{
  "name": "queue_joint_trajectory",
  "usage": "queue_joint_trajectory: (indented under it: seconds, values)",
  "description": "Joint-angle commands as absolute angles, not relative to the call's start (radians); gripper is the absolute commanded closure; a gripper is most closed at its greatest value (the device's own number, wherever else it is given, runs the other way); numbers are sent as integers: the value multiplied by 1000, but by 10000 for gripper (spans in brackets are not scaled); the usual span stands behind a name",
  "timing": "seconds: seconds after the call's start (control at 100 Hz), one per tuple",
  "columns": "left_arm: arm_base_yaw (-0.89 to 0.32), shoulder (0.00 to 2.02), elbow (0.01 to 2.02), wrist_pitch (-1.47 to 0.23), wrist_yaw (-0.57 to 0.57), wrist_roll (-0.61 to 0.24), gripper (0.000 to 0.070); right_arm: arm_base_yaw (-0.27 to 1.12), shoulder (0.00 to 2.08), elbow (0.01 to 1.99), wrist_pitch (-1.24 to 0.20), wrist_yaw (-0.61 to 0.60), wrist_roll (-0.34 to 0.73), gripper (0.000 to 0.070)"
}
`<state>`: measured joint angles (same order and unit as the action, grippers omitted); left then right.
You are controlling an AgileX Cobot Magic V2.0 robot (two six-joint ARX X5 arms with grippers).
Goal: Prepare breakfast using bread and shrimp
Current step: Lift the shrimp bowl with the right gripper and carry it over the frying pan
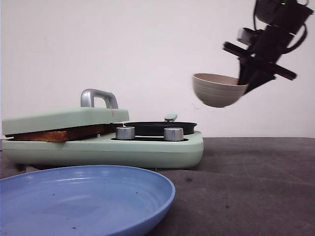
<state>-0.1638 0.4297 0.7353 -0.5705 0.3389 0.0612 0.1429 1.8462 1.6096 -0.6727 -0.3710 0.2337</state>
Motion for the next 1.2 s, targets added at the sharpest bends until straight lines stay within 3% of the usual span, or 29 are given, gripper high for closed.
queue_joint_trajectory:
  seconds: [0.0,0.31,0.46,0.66,0.83,0.99,1.19]
  values:
    - [-164,431,739,-561,340,71,311,171,1850,1631,-643,-376,258,700]
    - [-164,431,739,-568,340,67,311,320,1856,1631,-428,-256,299,700]
    - [-164,431,739,-594,340,67,311,375,1863,1631,-331,-120,238,700]
    - [-164,431,739,-620,340,68,311,435,1871,1631,-209,71,60,700]
    - [-164,431,739,-613,340,68,311,479,1872,1631,-131,239,-168,700]
    - [-164,431,739,-606,340,68,311,503,1872,1631,-85,279,-345,700]
    - [-164,431,739,-606,340,75,311,539,1892,1631,-41,425,-488,700]
